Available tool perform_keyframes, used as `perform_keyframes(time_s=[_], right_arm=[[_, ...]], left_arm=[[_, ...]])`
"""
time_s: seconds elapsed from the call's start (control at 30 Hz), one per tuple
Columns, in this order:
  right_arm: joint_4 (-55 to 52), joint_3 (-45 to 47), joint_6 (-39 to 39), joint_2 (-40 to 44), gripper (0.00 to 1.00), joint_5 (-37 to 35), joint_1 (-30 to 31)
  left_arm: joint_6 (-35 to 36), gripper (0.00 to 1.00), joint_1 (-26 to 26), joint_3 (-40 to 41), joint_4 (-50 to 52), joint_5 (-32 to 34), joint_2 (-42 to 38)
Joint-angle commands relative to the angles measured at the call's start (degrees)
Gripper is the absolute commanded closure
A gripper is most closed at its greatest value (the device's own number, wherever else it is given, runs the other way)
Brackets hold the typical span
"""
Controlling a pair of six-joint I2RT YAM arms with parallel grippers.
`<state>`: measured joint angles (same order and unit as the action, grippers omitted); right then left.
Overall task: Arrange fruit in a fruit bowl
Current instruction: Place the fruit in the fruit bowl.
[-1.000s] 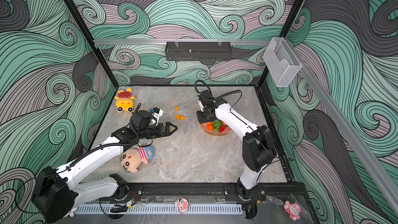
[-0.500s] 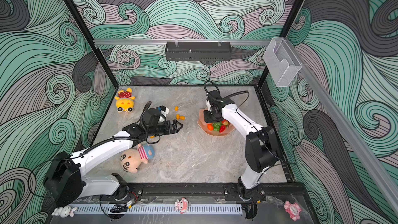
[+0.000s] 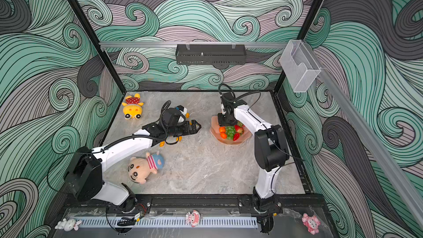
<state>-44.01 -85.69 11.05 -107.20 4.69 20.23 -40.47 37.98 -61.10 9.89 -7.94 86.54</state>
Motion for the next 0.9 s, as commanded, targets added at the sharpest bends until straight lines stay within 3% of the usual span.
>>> perform_keyframes(time_s=[0.0, 0.17, 0.87], right_arm=[[-1.38, -4.18, -0.84, -2.71, 0.63, -1.52, -0.45], [-4.0, -9.27, -1.73, -6.68, 0.63, -2.39, -0.46], [-4.76, -4.39, -1.56, -6.36, 0.53, -2.12, -0.45]], left_arm=[[1.08, 0.02, 0.36, -3.22, 0.65, 0.96, 1.31], [1.27, 0.01, 0.43, -3.97, 1.27, 1.04, 1.96], [1.09, 0.01, 0.41, -1.31, 1.71, 1.86, 1.44]])
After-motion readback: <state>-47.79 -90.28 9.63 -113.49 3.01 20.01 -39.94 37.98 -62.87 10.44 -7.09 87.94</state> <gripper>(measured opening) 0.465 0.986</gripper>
